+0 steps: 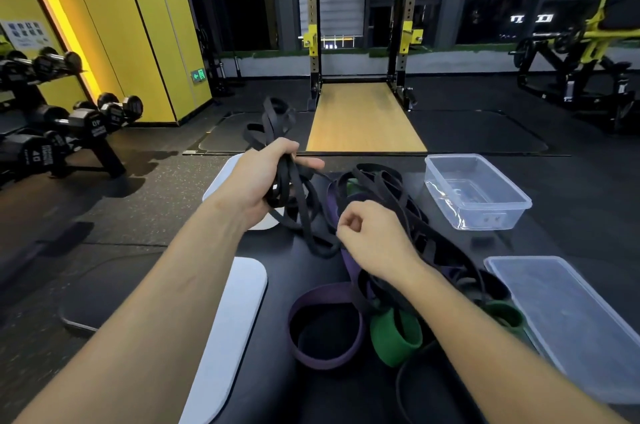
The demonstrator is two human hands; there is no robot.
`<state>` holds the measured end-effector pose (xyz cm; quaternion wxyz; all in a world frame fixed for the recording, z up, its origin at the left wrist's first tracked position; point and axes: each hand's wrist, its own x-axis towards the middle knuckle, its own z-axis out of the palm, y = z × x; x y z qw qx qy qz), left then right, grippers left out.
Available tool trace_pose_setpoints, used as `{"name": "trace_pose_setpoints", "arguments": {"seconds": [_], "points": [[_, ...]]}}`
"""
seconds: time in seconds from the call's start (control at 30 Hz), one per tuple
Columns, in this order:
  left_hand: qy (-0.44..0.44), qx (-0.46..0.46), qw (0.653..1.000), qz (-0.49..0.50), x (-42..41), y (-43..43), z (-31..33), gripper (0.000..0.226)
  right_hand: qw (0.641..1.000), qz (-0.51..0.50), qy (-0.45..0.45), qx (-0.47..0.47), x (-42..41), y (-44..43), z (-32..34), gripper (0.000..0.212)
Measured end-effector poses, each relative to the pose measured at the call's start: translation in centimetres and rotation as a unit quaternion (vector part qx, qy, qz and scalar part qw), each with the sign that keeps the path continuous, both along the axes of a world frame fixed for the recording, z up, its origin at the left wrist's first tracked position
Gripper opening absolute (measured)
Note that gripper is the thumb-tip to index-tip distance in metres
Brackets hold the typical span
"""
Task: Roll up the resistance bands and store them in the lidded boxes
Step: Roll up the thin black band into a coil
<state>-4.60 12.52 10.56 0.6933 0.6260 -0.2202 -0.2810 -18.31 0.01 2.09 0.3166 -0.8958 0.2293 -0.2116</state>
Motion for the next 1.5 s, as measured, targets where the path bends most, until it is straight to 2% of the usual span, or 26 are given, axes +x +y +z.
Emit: {"name": "trace_pose_setpoints", "arguments": {"seconds": [0.1, 0.2, 0.27, 0.33, 0.37, 0.43, 0.57, 0.63, 0.83, 0.97, 1.13, 1.27, 1.4, 1.5], "points": [[-0.006, 0.004, 1.0, 0.008, -0.1, 0.3, -0.4, 0.017, 0.992, 0.077, 0.093, -0.026, -0.2, 1.6, -1.6, 0.01], [0.012, 0.01, 1.0, 0.002, -0.3, 0.6, -0.8, 0.015, 0.955, 0.181, 0.229, -0.048, -0.3, 2.7, -2.9, 0.025], [0.024, 0.02, 0.999, -0.007, -0.5, 0.6, -1.0, 0.017, 0.918, 0.224, 0.302, -0.127, -0.6, 3.1, -3.3, 0.028], [0.032, 0.019, 0.999, -0.009, -0.6, 0.4, -1.4, 0.036, 0.892, 0.231, 0.323, -0.216, -0.8, 2.9, -3.5, 0.026], [0.035, 0.02, 0.999, -0.015, -0.8, 0.4, -1.6, 0.041, 0.884, 0.231, 0.322, -0.249, -0.9, 2.8, -3.6, 0.025], [0.035, 0.027, 0.999, -0.029, -1.0, 0.2, -2.0, 0.036, 0.876, 0.212, 0.318, -0.294, -1.0, 2.5, -4.0, 0.021], [0.033, 0.035, 0.998, -0.033, -1.1, 0.3, -2.5, 0.034, 0.844, 0.14, 0.339, -0.391, -1.2, 1.8, -3.4, 0.043], [0.031, 0.036, 0.998, -0.036, -0.9, 0.3, -2.6, 0.034, 0.822, 0.116, 0.351, -0.432, -1.4, 1.2, -2.7, 0.041], [0.043, 0.041, 0.997, -0.041, -0.5, 0.4, -3.2, 0.029, 0.777, 0.072, 0.422, -0.462, -2.6, 0.0, -0.5, 0.028], [0.042, 0.042, 0.997, -0.041, -0.5, 0.5, -3.7, 0.026, 0.744, 0.04, 0.492, -0.451, -3.2, -0.8, 0.3, 0.036], [0.057, 0.061, 0.995, -0.046, -0.3, 1.0, -4.1, 0.03, 0.762, -0.02, 0.519, -0.388, -3.6, -2.9, 0.5, 0.036], [0.068, 0.073, 0.993, -0.059, -0.2, 1.3, -4.8, 0.031, 0.776, -0.011, 0.519, -0.358, -3.2, -2.8, 0.0, 0.044], [0.08, 0.077, 0.992, -0.055, -0.5, 1.3, -5.3, 0.035, 0.85, 0.016, 0.387, -0.356, -1.3, -1.5, -0.6, 0.043], [0.085, 0.07, 0.992, -0.064, -0.5, 1.4, -5.4, 0.034, 0.862, 0.091, 0.29, -0.405, 0.8, -1.6, -1.5, 0.032]]}}
